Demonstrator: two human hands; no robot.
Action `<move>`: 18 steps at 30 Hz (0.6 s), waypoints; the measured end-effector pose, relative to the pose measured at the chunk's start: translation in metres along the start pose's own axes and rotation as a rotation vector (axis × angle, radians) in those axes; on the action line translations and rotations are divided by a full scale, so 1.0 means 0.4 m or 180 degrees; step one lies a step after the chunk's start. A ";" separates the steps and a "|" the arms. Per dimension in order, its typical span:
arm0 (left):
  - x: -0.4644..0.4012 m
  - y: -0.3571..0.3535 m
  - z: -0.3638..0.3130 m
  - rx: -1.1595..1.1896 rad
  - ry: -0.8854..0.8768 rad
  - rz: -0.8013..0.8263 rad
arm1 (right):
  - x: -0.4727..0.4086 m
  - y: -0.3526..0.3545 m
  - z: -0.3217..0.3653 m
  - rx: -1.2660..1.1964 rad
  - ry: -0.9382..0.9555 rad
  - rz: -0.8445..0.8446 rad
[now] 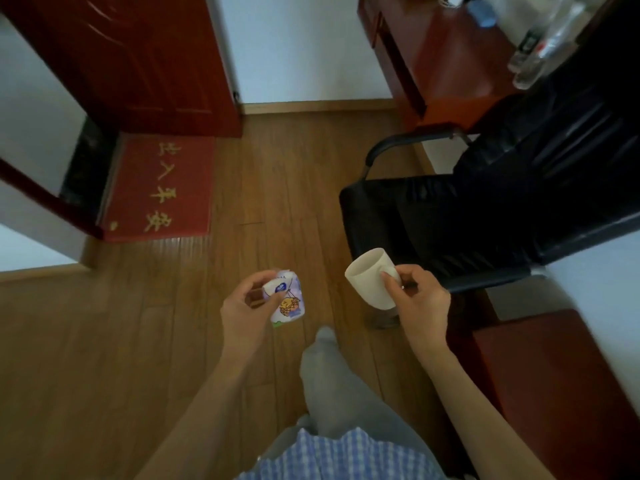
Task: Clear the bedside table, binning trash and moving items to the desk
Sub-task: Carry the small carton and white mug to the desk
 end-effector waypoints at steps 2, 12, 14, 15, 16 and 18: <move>-0.080 0.004 -0.009 -0.0007 0.0030 -0.0089 | -0.070 -0.043 -0.001 -0.0001 0.0023 0.0009; -0.580 -0.066 -0.187 -0.0151 -0.0084 -0.0049 | -0.520 -0.176 0.015 -0.0049 0.0087 -0.0284; -0.667 -0.085 -0.237 -0.0150 -0.0187 -0.0014 | -0.612 -0.187 0.030 -0.0042 0.0127 -0.0348; -0.707 -0.095 -0.258 -0.0145 -0.0221 0.0000 | -0.656 -0.194 0.037 -0.0031 0.0131 -0.0355; -0.745 -0.104 -0.274 -0.0138 -0.0225 0.0007 | -0.696 -0.201 0.042 -0.0008 0.0130 -0.0370; -0.825 -0.120 -0.298 -0.0097 -0.0211 0.0043 | -0.776 -0.215 0.052 0.0001 0.0114 -0.0481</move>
Point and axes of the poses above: each hand's wrist, its own x-axis away from the middle knuckle, its own y-axis out of the back of the hand, z = x × y, the point moved 5 cm from there along -x, towards the middle knuckle, and after that the axes turned 6 degrees about y, right-handed, at the moved point
